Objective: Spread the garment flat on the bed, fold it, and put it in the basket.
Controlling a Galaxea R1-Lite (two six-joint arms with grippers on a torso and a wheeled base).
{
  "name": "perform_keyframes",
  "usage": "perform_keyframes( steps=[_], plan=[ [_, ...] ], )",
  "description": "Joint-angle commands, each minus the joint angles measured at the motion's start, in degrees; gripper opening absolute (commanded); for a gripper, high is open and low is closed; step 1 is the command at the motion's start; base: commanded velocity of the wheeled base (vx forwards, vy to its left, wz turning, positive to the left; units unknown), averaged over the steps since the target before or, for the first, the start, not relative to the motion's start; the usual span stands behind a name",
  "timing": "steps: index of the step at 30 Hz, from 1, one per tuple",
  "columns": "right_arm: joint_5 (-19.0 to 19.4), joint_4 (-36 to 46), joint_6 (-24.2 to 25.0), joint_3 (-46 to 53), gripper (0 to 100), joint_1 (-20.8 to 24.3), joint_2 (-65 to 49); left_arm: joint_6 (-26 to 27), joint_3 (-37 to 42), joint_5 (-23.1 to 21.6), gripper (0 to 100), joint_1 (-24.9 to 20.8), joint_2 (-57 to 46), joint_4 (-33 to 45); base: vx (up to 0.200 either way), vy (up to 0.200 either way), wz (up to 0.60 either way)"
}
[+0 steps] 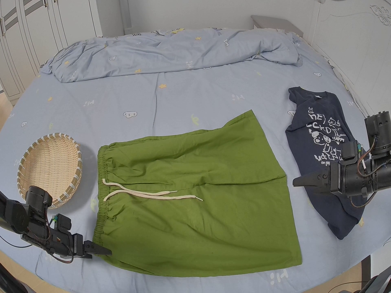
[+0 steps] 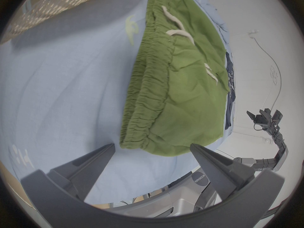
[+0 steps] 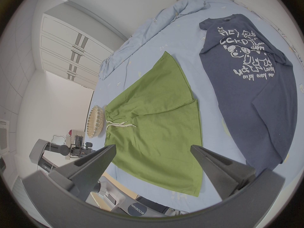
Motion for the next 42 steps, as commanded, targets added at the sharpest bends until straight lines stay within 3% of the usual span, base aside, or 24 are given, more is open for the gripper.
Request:
perform_keyframes(
  steps=[1,9,15,42],
  plan=[
    [0.2,-0.1,0.0,0.9,100,0.3,-1.8,0.4,0.6,0.2,100,0.5,3.4,-0.1,0.0,0.0,0.0],
    [0.3,-0.2,0.0,1.2,100,0.4,-1.9,0.2,0.3,-0.7,100,0.5,6.5,-5.9,0.0,0.0,0.0],
    [0.3,-0.2,0.0,1.3,100,0.4,-1.8,-1.1,-0.1,-6.2,100,-0.2,5.3,-8.0,0.0,0.0,0.0],
    [0.3,-0.3,0.0,1.6,100,0.4,-1.9,-0.5,1.5,-6.5,100,-0.3,2.8,-7.4,0.0,0.0,0.0]
  ],
)
